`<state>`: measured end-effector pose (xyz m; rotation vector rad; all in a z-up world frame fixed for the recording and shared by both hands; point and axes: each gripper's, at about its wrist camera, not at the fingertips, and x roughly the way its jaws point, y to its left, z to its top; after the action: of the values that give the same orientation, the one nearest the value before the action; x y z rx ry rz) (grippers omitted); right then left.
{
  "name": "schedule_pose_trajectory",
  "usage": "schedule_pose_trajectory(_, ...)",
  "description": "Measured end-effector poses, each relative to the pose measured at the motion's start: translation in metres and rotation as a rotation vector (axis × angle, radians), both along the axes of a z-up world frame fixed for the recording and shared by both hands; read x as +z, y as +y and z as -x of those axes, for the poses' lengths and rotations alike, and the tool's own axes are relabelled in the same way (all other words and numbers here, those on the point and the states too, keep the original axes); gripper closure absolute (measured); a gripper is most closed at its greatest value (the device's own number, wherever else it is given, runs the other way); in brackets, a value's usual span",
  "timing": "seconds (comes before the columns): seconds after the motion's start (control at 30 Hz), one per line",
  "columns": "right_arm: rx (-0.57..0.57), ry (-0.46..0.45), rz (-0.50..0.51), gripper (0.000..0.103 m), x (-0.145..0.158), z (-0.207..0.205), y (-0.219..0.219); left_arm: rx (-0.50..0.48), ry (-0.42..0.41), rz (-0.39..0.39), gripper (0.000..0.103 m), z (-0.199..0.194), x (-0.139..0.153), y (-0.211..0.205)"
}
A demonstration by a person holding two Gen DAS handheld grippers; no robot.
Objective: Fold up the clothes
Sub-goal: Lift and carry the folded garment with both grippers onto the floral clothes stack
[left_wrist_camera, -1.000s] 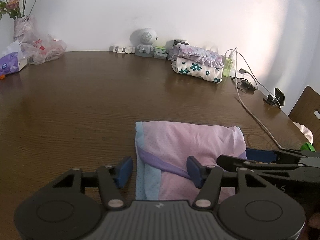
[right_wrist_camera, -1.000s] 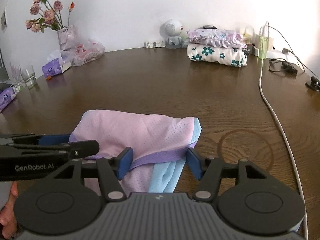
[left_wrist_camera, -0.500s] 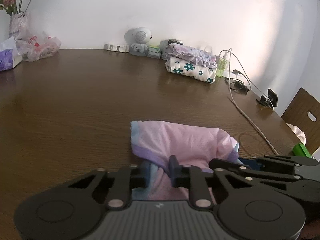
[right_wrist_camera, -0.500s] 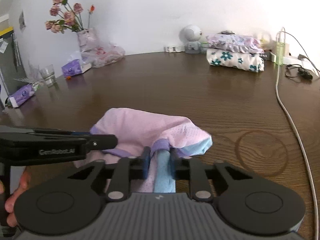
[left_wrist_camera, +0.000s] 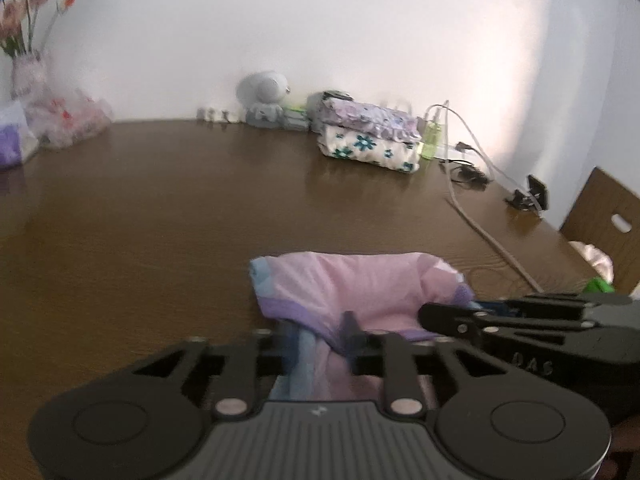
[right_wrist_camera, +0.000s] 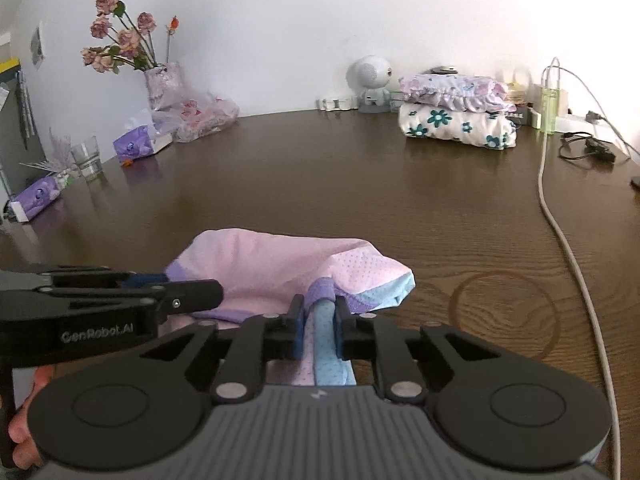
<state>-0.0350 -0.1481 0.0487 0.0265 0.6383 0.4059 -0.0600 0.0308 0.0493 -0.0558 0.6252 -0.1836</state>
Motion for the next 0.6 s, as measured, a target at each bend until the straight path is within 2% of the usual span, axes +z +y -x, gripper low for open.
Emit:
schedule_pose_trajectory(0.03,-0.016,-0.003,0.012,0.059,0.001,0.001,0.0,0.004,-0.006,-0.018,0.044,0.001,0.0,-0.001)
schedule_pose_trajectory(0.07,-0.027,-0.008,0.019,0.05,0.002,0.002,-0.001,0.007,-0.018,-0.021,0.04,0.003,0.002,0.001)
schedule_pose_trajectory(0.13,-0.036,-0.014,0.018,0.05,0.005,0.004,-0.005,0.006,-0.013,-0.002,0.037,0.001,0.003,0.006)
schedule_pose_trajectory(0.23,-0.034,0.025,-0.014,0.05,-0.001,0.001,-0.008,0.026,0.058,0.032,0.04,-0.011,-0.006,0.007)
schedule_pose_trajectory(0.3,-0.029,0.045,-0.033,0.057,-0.005,-0.002,-0.01,0.013,0.062,0.047,0.055,-0.013,-0.008,0.006)
schedule_pose_trajectory(0.37,-0.002,0.036,-0.038,0.074,-0.006,-0.001,-0.008,-0.023,0.064,0.059,0.078,-0.013,-0.009,0.003)
schedule_pose_trajectory(0.43,0.014,0.031,-0.052,0.089,-0.007,-0.002,-0.006,-0.037,0.07,0.079,0.087,-0.014,-0.009,0.003)
schedule_pose_trajectory(0.47,0.019,0.028,-0.06,0.092,-0.007,-0.003,-0.004,-0.036,0.073,0.087,0.09,-0.015,-0.009,0.003)
schedule_pose_trajectory(0.6,0.014,0.005,-0.108,0.094,0.004,-0.009,-0.008,-0.024,0.066,0.132,0.094,-0.021,-0.001,0.008)
